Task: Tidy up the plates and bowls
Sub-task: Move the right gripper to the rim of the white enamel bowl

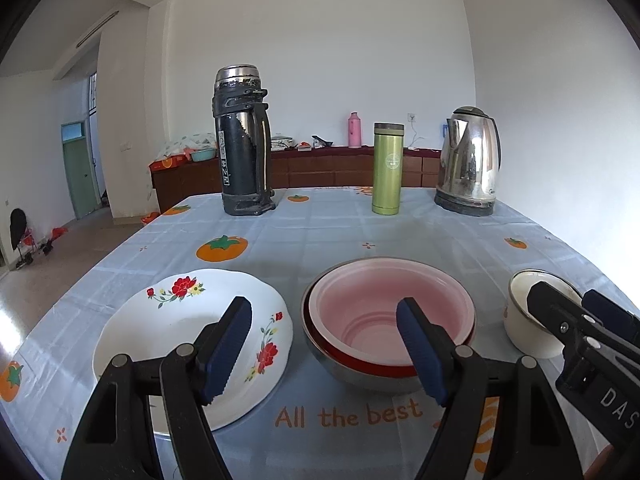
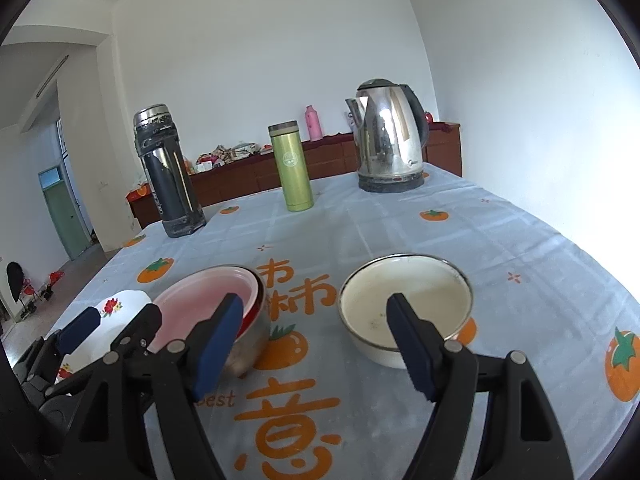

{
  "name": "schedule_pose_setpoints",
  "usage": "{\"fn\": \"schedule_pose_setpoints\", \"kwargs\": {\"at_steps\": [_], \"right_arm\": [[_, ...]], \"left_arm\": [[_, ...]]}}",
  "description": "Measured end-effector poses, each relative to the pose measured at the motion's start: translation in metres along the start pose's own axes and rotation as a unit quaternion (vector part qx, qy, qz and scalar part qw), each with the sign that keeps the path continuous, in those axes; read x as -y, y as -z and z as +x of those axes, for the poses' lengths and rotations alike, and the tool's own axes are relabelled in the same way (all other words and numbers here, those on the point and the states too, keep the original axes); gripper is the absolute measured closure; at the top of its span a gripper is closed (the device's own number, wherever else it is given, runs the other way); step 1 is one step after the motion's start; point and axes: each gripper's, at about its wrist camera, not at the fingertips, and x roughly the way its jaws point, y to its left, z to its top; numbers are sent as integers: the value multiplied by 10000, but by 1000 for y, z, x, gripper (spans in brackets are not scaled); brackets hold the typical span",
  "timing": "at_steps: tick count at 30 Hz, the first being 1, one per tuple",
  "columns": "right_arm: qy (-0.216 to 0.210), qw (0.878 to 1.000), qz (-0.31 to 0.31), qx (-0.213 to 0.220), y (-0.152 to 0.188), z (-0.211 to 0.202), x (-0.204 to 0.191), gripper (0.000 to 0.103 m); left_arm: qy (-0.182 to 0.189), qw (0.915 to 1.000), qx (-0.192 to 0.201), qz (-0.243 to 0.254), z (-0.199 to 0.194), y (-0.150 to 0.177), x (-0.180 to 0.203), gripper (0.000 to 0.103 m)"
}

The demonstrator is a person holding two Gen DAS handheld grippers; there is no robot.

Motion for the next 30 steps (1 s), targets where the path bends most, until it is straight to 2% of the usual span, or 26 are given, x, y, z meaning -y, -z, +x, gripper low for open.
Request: {"fn": "schedule_pose_setpoints", "kwargs": {"at_steps": [9, 30], "right_arm": [[115, 9999, -41, 75, 3, -15, 17, 27], [874, 9961, 5, 140, 2, -36, 88, 27]], "left_arm": [[191, 9997, -67, 111, -8, 4, 10, 26], [813, 9944, -18, 668, -26, 11, 72, 26]]}}
